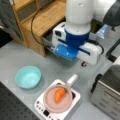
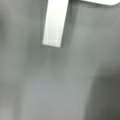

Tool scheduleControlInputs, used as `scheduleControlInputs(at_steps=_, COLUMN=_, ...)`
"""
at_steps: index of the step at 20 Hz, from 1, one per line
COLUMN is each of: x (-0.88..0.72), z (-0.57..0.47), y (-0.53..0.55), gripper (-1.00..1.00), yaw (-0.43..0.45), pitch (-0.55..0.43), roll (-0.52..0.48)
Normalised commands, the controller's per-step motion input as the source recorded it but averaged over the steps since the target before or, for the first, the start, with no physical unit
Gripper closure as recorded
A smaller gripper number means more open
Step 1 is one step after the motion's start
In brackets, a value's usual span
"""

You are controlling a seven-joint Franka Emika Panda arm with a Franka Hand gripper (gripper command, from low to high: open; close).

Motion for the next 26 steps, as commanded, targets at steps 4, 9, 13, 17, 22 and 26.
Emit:
scheduleControlInputs(at_steps=4, x=0.45, z=0.04, y=0.11, gripper=-1.0, yaw=-0.109, pitch=0.142, roll=-0.022)
scheduleControlInputs(at_steps=9, x=0.49, z=-0.08, y=0.13, gripper=-1.0, yaw=-0.134, pitch=0.143, roll=-0.053)
scheduleControlInputs(at_steps=13, x=0.47, z=-0.09, y=0.15, gripper=-1.0, yaw=-0.122, pitch=0.165, roll=-0.105)
scheduleControlInputs(at_steps=17, x=0.39, z=-0.01, y=0.12, gripper=-1.0, yaw=-0.058, pitch=0.135, roll=-0.126)
scheduleControlInputs(at_steps=22, x=0.3, z=0.05, y=0.08, gripper=-1.0, yaw=-0.019, pitch=0.1, roll=-0.144)
scheduleControlInputs(at_steps=26, x=0.3, z=-0.02, y=0.04, gripper=-1.0, yaw=-0.025, pitch=0.108, roll=-0.178)
